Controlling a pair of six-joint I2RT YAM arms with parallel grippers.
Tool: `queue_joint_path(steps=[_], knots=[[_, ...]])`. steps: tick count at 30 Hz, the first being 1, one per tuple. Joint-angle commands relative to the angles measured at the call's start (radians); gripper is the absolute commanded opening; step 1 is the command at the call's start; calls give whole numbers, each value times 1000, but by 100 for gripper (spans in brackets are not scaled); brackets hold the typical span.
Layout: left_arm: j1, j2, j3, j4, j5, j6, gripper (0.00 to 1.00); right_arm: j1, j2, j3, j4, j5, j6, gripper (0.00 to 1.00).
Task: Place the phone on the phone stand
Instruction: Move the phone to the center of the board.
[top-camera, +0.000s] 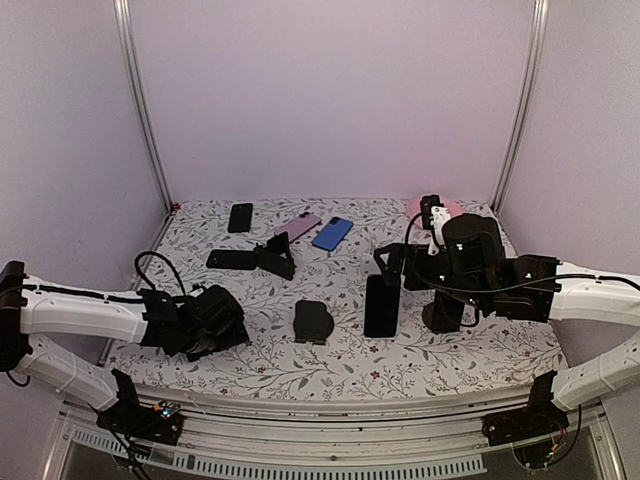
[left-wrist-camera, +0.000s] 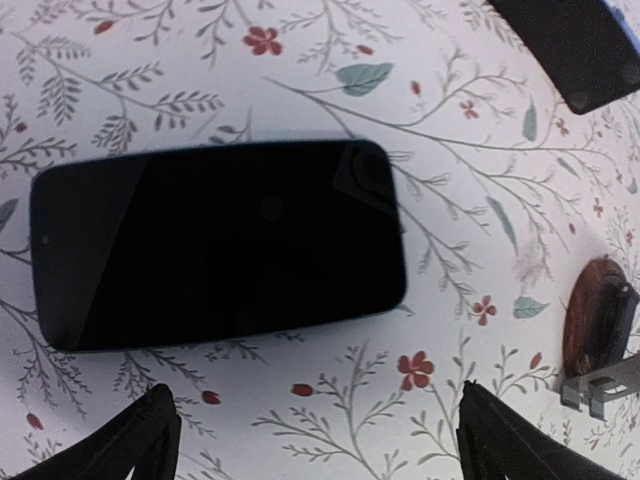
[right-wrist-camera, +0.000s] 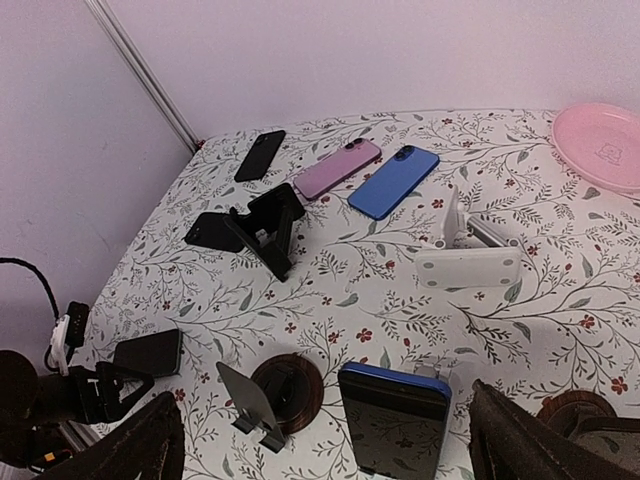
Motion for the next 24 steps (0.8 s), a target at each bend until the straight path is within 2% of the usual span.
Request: queue_joint_path(steps=[1, 13, 19, 24], knots=[[50, -62, -102, 48, 50, -112, 97, -5, -4, -3, 36, -17, -1, 99], [155, -40, -193, 158, 91, -94, 97, -6, -25, -21, 29, -14, 7, 99], [263, -15, -199, 158, 59, -62, 97, -5, -39, -28, 18, -7, 12, 99], [380, 42, -170, 222, 52, 63, 97, -5, -49, -33, 13, 0, 13, 99]])
